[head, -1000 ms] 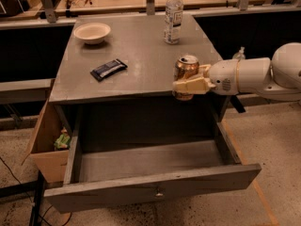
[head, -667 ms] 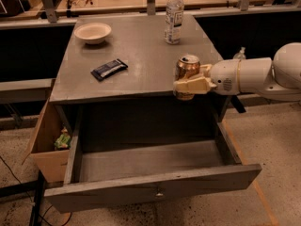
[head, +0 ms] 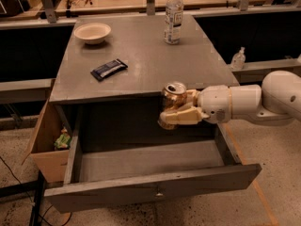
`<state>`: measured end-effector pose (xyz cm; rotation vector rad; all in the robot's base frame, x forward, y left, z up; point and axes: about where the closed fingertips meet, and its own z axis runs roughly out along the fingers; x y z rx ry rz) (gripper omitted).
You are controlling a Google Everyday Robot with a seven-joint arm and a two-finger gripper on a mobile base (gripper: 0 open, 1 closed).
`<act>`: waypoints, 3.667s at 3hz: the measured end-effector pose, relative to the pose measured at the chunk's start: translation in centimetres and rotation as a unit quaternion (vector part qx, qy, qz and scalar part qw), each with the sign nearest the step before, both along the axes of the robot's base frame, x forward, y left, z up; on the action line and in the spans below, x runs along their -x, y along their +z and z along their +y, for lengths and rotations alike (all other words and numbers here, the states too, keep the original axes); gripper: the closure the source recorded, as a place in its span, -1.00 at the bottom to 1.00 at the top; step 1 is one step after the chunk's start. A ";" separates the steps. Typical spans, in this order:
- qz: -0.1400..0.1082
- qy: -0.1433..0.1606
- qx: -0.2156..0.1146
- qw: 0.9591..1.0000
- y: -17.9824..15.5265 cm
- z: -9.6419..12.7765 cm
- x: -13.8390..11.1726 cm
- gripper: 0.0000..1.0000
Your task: Place orange can into top drawer
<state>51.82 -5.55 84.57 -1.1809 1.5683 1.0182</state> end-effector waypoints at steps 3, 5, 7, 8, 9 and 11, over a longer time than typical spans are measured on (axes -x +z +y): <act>-0.066 0.070 0.087 0.991 -7.9 2.1 1.3 1.00; -0.064 0.132 0.081 0.986 -15.2 6.0 0.4 1.00; -0.066 0.121 0.134 0.981 -19.2 7.0 -0.2 0.62; -0.067 0.102 0.153 0.981 -20.5 7.2 -0.4 0.15; -0.071 0.084 0.161 0.981 -20.5 6.7 -0.8 -0.31; -0.075 0.051 0.170 0.981 -18.1 3.5 -2.1 -1.00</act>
Offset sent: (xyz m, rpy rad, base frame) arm 0.0021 0.0212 -0.1251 -0.3107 -0.2082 0.1595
